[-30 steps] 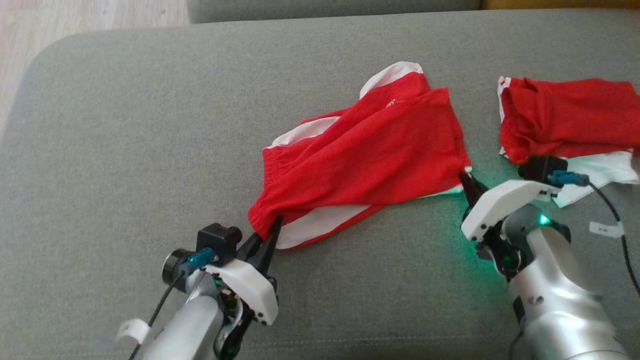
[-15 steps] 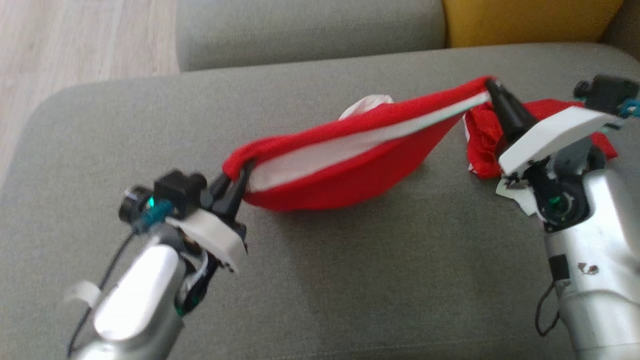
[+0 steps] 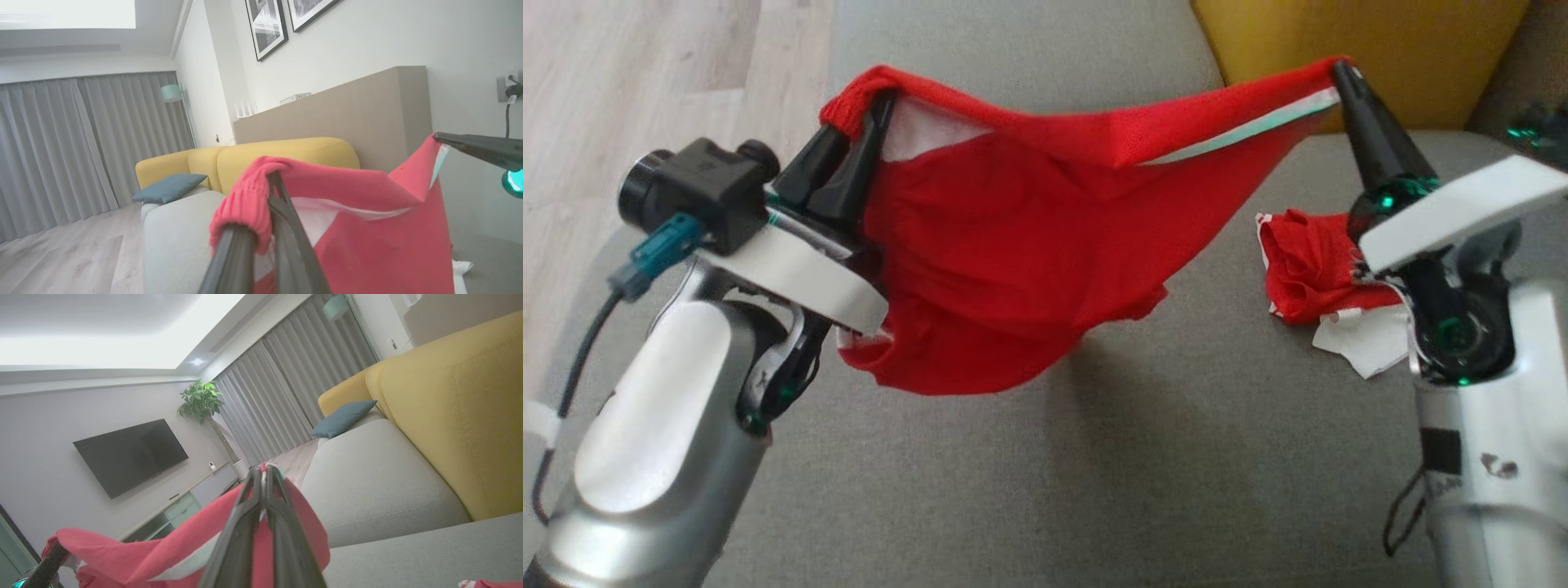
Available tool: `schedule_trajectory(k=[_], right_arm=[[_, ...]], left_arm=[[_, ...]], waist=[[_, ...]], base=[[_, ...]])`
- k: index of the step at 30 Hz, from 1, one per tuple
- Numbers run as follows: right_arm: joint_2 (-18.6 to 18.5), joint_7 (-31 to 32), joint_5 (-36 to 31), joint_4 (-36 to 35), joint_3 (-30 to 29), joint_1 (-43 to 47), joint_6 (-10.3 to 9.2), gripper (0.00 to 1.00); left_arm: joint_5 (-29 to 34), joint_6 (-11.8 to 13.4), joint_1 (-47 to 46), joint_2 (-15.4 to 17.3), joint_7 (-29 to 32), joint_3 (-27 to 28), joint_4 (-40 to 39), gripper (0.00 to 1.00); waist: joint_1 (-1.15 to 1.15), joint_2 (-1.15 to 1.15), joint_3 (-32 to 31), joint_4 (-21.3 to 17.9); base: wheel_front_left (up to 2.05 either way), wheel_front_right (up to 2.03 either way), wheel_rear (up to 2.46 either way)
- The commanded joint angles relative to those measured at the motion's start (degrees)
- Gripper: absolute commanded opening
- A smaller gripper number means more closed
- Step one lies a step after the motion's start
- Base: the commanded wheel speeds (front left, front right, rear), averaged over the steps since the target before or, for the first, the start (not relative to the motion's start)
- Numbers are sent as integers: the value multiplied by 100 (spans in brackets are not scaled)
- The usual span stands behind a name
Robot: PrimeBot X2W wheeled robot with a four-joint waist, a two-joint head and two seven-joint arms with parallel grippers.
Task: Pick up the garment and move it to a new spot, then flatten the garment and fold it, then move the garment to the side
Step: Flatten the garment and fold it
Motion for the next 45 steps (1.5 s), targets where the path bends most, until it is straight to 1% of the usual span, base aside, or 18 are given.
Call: schedule_trajectory(k=[1,6,10,13,17,21,23,25,27,29,31,33,36,39,40,43,44,45], right_arm=[[74,28,37,-275,41,-115,-4,0],[110,94,163,-766,-179,254,-4,0],[112,59,275,-1036,-295,447,-4,0],[112,69,210,-1092,-368,415,-4,0],[113,175,-65,-797,-458,-2,-4,0],[113,200,-414,105,-603,-1043,-4,0],[113,86,-659,748,-669,-1817,-4,0],[113,-213,-891,1468,-694,-2694,-4,0],[113,-691,-1127,2199,-674,-3580,-4,0],[113,-1308,-1299,2903,-747,-4396,-4,0],[113,-1900,-1350,3540,-746,-5062,-4,0],[113,-2384,-1241,4086,-678,-5519,-4,0],[113,-2798,-966,4815,-454,-5804,-4,0],[113,-2864,-637,5417,-110,-5684,-4,0],[113,-2864,-637,5417,-110,-5684,-4,0],[113,-2723,-293,5961,145,-5329,-4,0],[114,-2606,-230,6231,376,-5049,-4,0],[114,-2549,-228,6334,482,-4909,-4,0]], left_arm=[[-71,39,-313,212,36,315,-240,0],[-202,253,24,297,121,478,-872,0],[-434,397,189,277,215,646,-1362,0],[-585,371,148,295,431,641,-1565,0],[-869,156,-156,333,809,578,-1381,0],[-1412,-119,-835,259,1199,659,-660,0],[-1491,-239,-1426,281,1277,706,-132,0],[-1492,-329,-2096,262,1215,739,496,0],[-1382,-388,-2823,255,981,771,1128,0],[-1253,-419,-3533,207,602,831,1716,0],[-1135,-441,-4114,131,148,858,2244,0],[-1085,-463,-4497,24,-286,825,2688,0],[-1133,-486,-4709,-179,-751,700,3219,0],[-1183,-495,-4530,-354,-962,295,3476,0],[-1183,-495,-4530,-354,-962,295,3476,0],[-1377,-497,-4047,-446,-1052,-211,3544,0],[-1489,-498,-3647,-452,-1076,-548,3547,0],[-1515,-498,-3446,-429,-1083,-749,3526,0]], waist=[[0,0,-43,8],[0,0,-79,50],[0,0,-33,90],[0,0,57,111],[0,0,314,117],[0,0,839,88],[0,0,1213,77],[0,0,1563,58],[0,0,1874,20],[0,0,2157,0],[0,0,2359,-11],[0,0,2502,-5],[0,0,2678,34],[0,0,2793,78],[0,0,2793,78],[0,0,2836,115],[0,0,2822,136],[0,0,2808,149]], base=[[0,0,0],[0,0,0],[0,0,0],[0,0,0],[0,0,0],[0,0,0],[0,0,0],[0,0,0],[0,0,0],[0,0,0],[0,0,0],[0,0,0],[0,0,0],[0,0,0],[0,0,0],[0,0,0],[0,0,0],[0,0,0]])
